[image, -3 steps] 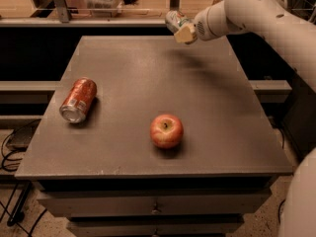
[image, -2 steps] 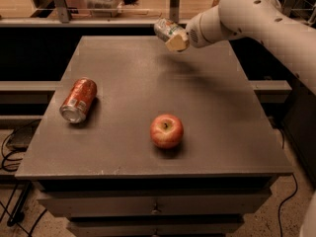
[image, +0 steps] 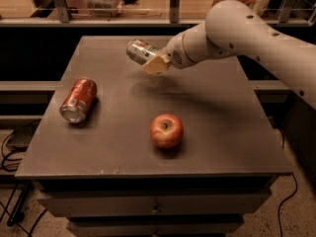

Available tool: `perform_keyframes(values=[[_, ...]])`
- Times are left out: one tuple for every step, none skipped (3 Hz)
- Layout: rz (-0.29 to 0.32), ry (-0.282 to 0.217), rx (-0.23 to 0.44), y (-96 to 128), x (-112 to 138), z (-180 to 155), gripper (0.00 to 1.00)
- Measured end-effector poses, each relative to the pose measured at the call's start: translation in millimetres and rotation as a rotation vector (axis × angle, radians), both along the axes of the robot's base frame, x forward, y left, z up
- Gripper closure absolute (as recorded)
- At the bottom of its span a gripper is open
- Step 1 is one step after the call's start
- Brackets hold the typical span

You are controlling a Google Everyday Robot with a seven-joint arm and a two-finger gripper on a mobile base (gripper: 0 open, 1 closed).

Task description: Move 7up can near coke can

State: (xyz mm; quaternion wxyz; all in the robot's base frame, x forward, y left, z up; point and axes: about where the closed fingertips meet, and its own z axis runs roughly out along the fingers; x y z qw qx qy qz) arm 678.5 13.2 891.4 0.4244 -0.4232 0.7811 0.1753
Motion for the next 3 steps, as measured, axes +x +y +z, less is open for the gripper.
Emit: perform_keyframes(values=[[0.011,0.005,0.008,8,-2,0,1.0],[0.031,0.013,-0.001,13,-5,-2,1.0],[0.088,0.04,0.0,31,-19,-11,1.0]])
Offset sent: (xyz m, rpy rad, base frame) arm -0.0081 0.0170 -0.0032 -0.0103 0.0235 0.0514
